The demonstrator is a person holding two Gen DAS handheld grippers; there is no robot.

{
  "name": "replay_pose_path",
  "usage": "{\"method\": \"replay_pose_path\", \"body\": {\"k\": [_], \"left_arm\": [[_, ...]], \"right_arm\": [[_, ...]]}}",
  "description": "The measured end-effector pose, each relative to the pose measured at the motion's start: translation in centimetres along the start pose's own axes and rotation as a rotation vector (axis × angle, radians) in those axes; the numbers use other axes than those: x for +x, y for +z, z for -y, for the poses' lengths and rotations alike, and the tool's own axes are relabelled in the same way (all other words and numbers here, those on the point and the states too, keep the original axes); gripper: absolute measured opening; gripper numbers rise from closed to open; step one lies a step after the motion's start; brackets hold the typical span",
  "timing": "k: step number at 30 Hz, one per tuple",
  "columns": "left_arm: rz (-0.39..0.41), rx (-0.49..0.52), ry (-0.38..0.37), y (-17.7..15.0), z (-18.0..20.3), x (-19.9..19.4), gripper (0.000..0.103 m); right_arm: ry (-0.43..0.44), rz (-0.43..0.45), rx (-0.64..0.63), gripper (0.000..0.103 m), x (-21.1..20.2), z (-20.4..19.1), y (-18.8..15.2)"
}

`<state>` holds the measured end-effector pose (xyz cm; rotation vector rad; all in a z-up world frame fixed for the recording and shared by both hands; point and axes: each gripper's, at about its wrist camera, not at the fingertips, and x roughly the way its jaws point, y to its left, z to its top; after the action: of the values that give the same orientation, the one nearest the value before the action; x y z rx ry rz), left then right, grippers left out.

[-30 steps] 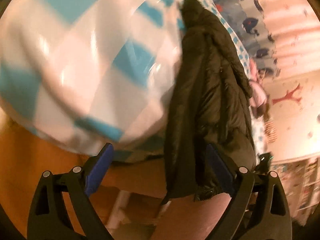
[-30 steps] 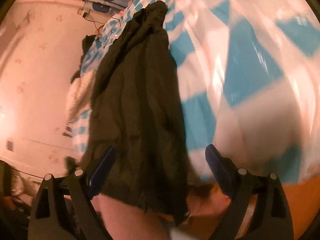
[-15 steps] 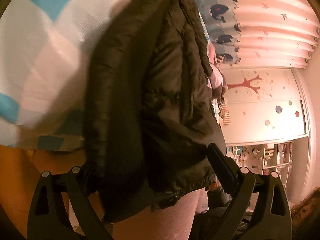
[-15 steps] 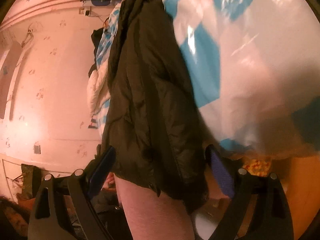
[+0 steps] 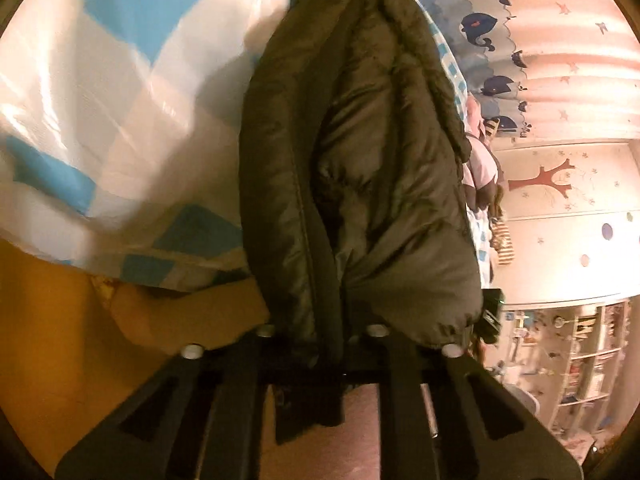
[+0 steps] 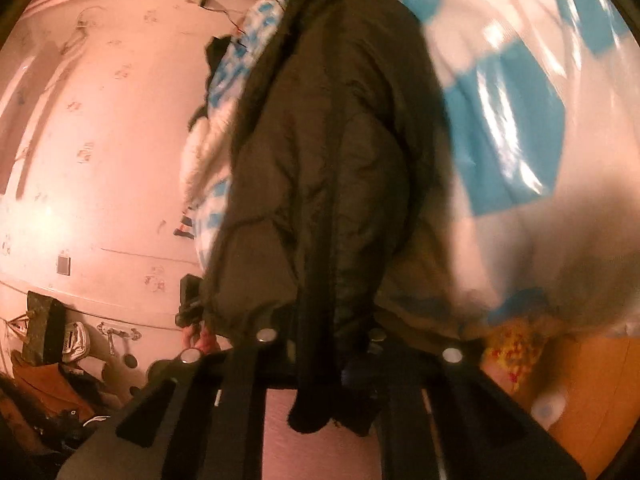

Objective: Fold large clothes

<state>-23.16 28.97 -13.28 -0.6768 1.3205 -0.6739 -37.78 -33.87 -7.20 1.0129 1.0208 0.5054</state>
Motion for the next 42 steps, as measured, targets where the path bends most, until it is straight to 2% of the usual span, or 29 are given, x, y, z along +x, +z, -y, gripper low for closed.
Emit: {"method": "replay_pose_path", "body": {"k": [2, 5, 9, 12, 15, 16, 17, 18, 19, 20, 21, 24, 25, 29, 31, 36, 42], "left_arm": [[0.024, 0.027, 0.012, -0.3, 1.5, -1.6, 0.006], [0.063, 0.074, -0.015, -0.8, 4.0, -5.1, 0.005], [0.059, 0.155, -0.03, -3.5, 6.8, -9.1, 0.005], [0.005, 0.171, -0.023, -5.3, 6.0, -9.4, 0.006], [-0.066, 0.124, -0.06, -5.9, 2.3, -7.8, 0.009], [-0.069, 0.098, -0.086, -5.9, 0.6, -7.5, 0.012], [-0.066, 0.075, -0.116, -5.9, -0.5, -7.3, 0.018], [-0.057, 0.052, -0.152, -5.9, -1.7, -7.3, 0.03], [-0.045, 0.039, -0.175, -6.1, -2.9, -7.5, 0.04], [-0.035, 0.026, -0.191, -6.2, -3.8, -7.5, 0.058], [-0.021, 0.01, -0.217, -6.1, -4.6, -7.8, 0.074], [0.023, -0.014, -0.271, -5.4, -6.5, -8.5, 0.087], [0.031, -0.02, -0.275, -5.0, -7.1, -8.5, 0.088], [0.033, -0.081, -0.276, -3.3, -9.7, -6.6, 0.089], [0.028, -0.091, -0.314, -2.8, -9.9, -5.4, 0.089], [-0.046, -0.007, -0.394, -2.4, -7.2, -1.5, 0.089], [-0.145, 0.062, -0.392, -2.3, -3.9, 1.9, 0.09]], "right_arm": [[0.04, 0.051, -0.031, 0.01, -1.3, -1.7, -0.4], [0.076, 0.094, -0.077, 0.008, -3.1, -4.1, -1.3], [0.102, 0.079, -0.13, 0.008, -5.6, -6.5, -4.2], [0.093, 0.028, -0.116, 0.008, -5.8, -5.6, -6.7], [0.073, -0.021, -0.047, 0.008, -5.2, -1.9, -8.0], [0.083, -0.043, -0.016, 0.012, -4.9, -0.2, -8.3], [0.091, -0.053, 0.006, 0.013, -4.7, 1.0, -8.5], [0.1, -0.067, 0.037, 0.017, -4.2, 2.4, -8.6], [0.109, -0.076, 0.058, 0.035, -4.1, 3.3, -8.7], [0.116, -0.08, 0.073, 0.058, -4.0, 4.0, -8.8], [0.116, -0.074, 0.083, 0.067, -4.0, 4.7, -8.7], [0.177, -0.059, 0.112, 0.077, -4.1, 6.0, -8.0], [0.184, -0.056, 0.121, 0.084, -4.2, 6.6, -7.6], [0.177, -0.052, 0.164, 0.085, -3.5, 8.7, -6.5], [0.186, -0.052, 0.184, 0.085, -2.9, 9.4, -6.1], [0.285, -0.053, 0.186, 0.088, -1.5, 9.7, -5.5], [0.334, -0.091, 0.161, 0.089, 1.0, 9.2, -4.7]]}}
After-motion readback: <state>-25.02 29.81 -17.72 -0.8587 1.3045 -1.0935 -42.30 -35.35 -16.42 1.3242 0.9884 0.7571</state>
